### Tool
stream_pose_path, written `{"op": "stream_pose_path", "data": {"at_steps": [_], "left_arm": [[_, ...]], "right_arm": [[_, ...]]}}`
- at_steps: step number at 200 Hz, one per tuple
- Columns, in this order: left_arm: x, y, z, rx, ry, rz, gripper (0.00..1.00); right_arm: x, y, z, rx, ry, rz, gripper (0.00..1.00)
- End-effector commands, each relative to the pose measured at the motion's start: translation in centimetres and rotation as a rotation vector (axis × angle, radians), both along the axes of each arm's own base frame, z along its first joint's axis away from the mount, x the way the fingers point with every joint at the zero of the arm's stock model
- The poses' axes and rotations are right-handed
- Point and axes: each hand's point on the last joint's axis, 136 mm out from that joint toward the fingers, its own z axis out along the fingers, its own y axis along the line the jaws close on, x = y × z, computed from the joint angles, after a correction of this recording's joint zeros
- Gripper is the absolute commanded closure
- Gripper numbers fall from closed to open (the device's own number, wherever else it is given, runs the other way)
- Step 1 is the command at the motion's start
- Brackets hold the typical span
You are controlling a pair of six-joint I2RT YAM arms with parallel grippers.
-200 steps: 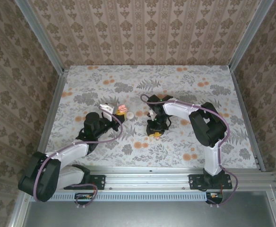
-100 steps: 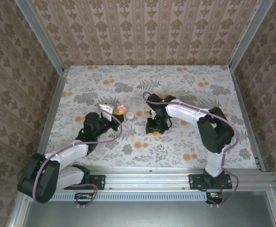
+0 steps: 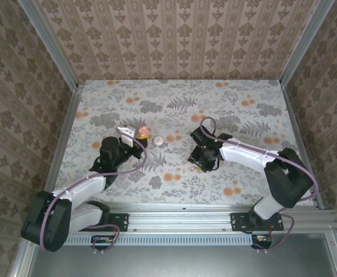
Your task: Insert the wireless bluetooth earbuds into the charging case
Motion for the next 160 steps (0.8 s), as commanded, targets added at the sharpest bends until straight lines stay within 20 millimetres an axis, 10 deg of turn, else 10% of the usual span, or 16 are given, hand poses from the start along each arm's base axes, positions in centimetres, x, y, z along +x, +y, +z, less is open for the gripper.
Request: {"op": "stream_pose_path", "data": {"at_steps": [1,69,160], "left_arm": [[0.4,0.2,1.6,-0.005,-0.045,0.008,0.92],[0.7,0.7,1.7,-0.004,-0.042,0.026,0.92],[0.8,1.3,1.9,-0.009,-0.048,0.048,0.92]], "right_arm": [[2.4,0.4,1.6,0.085,-0.103,-0.225,0.58],[1.2,-2.0,1.4,0.058,-0.096,-0.539,0.56],[-0.2,0.0,-0.3,0.081,0.043,-0.649,0.58]]}}
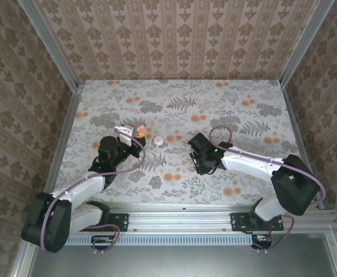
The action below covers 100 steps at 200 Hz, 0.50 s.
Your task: Insert the wireless bluetooth earbuds into the charging case
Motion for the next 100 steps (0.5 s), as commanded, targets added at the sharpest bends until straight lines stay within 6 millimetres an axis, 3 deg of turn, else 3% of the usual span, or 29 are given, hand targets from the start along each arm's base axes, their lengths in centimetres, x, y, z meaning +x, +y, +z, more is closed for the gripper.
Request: {"op": "stream_pose_path", "data": {"at_steps": [1,100], "left_arm": [[0.3,0.4,1.6,-0.005,-0.038,0.018,0.92],[0.5,1.3,2.4,-0.001,-0.077,0.055,0.92]], "right_arm": [[-0.4,0.2,-0.7,0.007,0.053,-0.064,0.59],[-0.2,1.1,-1.7,0.010,0.097,-0.111,0.60]]}}
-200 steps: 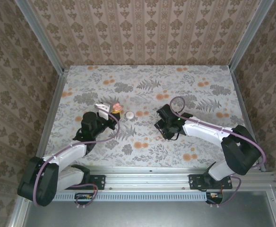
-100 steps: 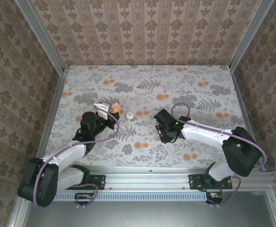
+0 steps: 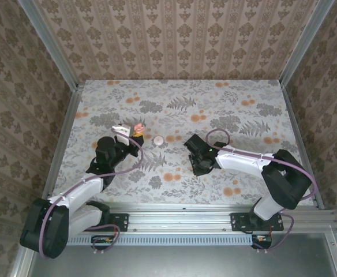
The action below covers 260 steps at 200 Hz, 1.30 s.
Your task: Insert the wireless bluetooth earbuds into the charging case
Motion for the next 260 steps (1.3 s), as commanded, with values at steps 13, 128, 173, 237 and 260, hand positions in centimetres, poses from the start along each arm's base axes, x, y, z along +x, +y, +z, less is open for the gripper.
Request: {"op": "stream_pose_path", "data": {"at_steps": [13,128,173,237,260], "left_arm": [[0.4,0.6,0.9,0.009,-0.041,0.026,0.92],[0.3,0.4,0.6,-0.004,-0.025,0.011,0.91],[0.3,0.5,0.7,0.004,-0.029,0.017,0.91],[0.3,0.6,0.5,0.011,-0.024,0.020,0.91],[0.3,0.7,0.5,0.014,-0.026,0.021,0.91]], "right_arm": [[-0.2,0.6,-0.2,-0.005,0.038,-0.011,0.59],[-2.0,0.4,-1.5,-0.023,0.074,0.002,0.55],[-2.1,-0.1,-2.7,-0.031,0.084,-0.007,0.61],[-0.7,-0.4,-3.4,-0.040,0.081,0.030,0.64],[-0.2,-0.9,-3.0,-0.069,0.074,0.051,0.64]]}}
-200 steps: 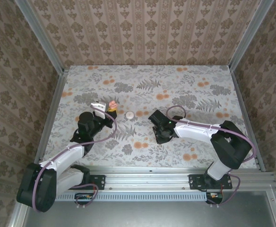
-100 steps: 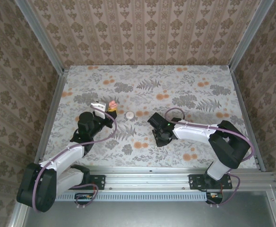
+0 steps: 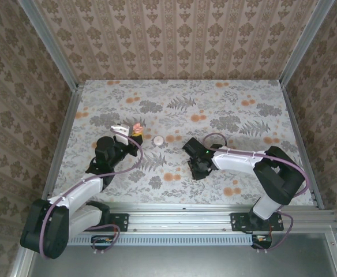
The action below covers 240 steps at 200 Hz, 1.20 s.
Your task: Insert the wireless bluetooth earbuds into the charging case
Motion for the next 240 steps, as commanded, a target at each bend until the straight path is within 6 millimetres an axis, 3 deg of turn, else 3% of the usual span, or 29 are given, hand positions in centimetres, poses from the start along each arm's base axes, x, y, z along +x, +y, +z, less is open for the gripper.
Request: {"op": "stream_pose_path", "data": {"at_steps": [1,69,132,185,240], "left_arm": [[0.2,0.3,0.6,0.010,-0.032,0.007,0.91],[0.1,0.4,0.5,0.011,-0.026,0.007,0.91],[0.1,0.5,0.3,0.014,-0.025,0.013,0.91],[0.1,0.2,0.2,0.008,-0.012,0.000,0.91],[0.4,-0.2,-1.4,0.008,0.054,-0.015,0.91]], "right_arm": [[1.2,-1.1,-0.6,-0.061,-0.014,0.012,0.64],[2.6,-1.9,-0.7,-0.068,-0.017,0.072,0.66],[2.1,-1.9,-0.8,-0.060,0.005,0.098,0.74],[2.6,-1.7,0.3,-0.063,-0.037,0.156,0.77],[4.1,-1.4,1.9,-0.094,-0.103,0.274,0.76]]}}
